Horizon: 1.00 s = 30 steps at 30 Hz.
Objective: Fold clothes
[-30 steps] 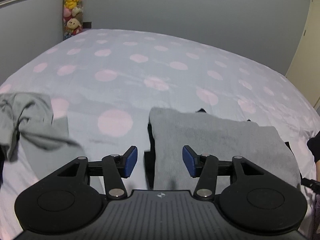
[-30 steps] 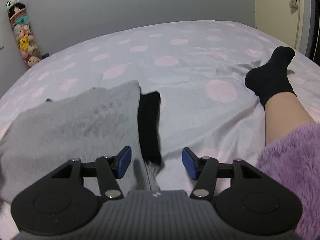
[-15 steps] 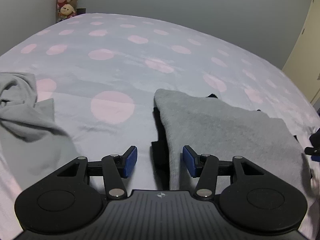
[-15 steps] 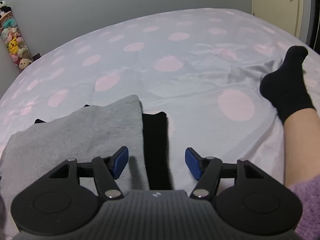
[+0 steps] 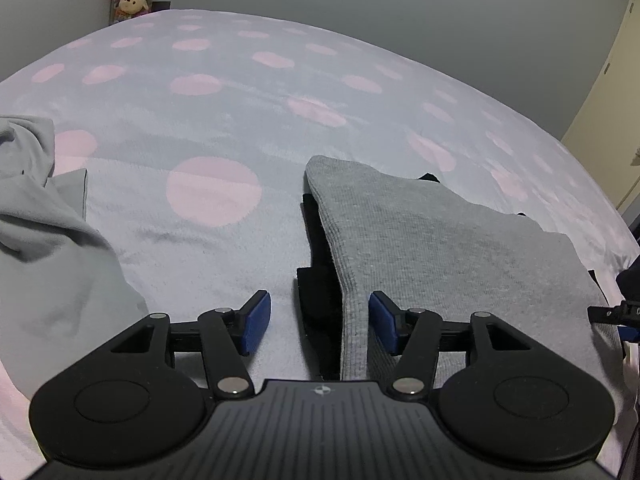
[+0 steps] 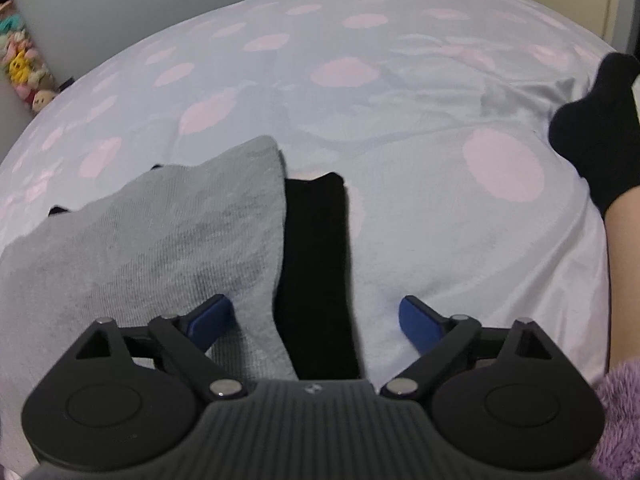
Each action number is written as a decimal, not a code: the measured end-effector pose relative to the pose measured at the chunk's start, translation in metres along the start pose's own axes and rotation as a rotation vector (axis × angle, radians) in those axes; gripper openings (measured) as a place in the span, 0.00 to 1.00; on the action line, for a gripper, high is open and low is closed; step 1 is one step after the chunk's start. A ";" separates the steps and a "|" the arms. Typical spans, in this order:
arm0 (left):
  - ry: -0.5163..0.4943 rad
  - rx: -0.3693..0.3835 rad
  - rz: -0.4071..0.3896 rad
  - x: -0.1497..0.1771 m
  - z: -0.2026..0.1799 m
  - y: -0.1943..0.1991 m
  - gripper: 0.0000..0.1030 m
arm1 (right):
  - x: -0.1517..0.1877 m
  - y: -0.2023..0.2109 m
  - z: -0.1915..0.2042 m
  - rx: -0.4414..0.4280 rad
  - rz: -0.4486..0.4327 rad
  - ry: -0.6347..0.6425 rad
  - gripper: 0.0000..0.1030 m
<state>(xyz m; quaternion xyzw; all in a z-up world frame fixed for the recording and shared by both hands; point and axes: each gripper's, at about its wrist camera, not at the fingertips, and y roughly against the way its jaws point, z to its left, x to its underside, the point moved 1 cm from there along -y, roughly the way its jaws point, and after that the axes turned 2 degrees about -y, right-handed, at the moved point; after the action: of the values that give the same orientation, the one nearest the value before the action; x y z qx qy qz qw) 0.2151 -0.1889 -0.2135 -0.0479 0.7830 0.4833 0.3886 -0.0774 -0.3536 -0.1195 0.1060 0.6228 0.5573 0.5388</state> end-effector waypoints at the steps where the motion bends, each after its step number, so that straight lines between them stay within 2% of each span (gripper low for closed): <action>1: 0.006 0.004 -0.003 0.000 0.001 0.000 0.51 | 0.000 -0.001 0.001 -0.001 0.003 0.010 0.93; 6: 0.082 0.037 -0.029 -0.003 0.011 0.004 0.51 | -0.005 0.004 -0.002 -0.018 -0.014 -0.008 0.89; 9: 0.101 0.028 -0.036 -0.003 0.015 0.004 0.51 | -0.010 0.008 -0.005 -0.033 -0.028 -0.024 0.79; 13: 0.106 0.028 -0.035 -0.004 0.016 0.003 0.51 | -0.018 0.011 -0.013 -0.049 -0.050 -0.054 0.77; 15: 0.107 0.029 -0.034 -0.003 0.016 0.003 0.51 | -0.021 0.010 -0.019 -0.066 -0.053 -0.077 0.71; 18: 0.104 0.027 -0.034 -0.003 0.016 0.002 0.51 | -0.025 0.007 -0.025 -0.081 -0.055 -0.100 0.70; 22: 0.090 0.021 -0.038 -0.002 0.015 0.001 0.51 | -0.028 0.001 -0.027 -0.128 -0.051 -0.139 0.63; 24: 0.087 0.020 -0.041 -0.001 0.015 0.001 0.51 | -0.028 -0.003 -0.024 -0.139 -0.047 -0.130 0.45; 27: 0.083 0.020 -0.041 0.000 0.015 0.000 0.51 | -0.026 -0.005 -0.017 -0.128 -0.046 -0.087 0.30; 30: 0.078 0.017 -0.043 -0.001 0.014 0.000 0.51 | -0.028 0.002 -0.012 -0.130 -0.061 -0.082 0.21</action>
<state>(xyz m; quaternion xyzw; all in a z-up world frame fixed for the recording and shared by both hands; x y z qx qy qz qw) 0.2235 -0.1776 -0.2161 -0.0801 0.8005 0.4660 0.3683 -0.0768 -0.3803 -0.1043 0.0747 0.5657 0.5749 0.5864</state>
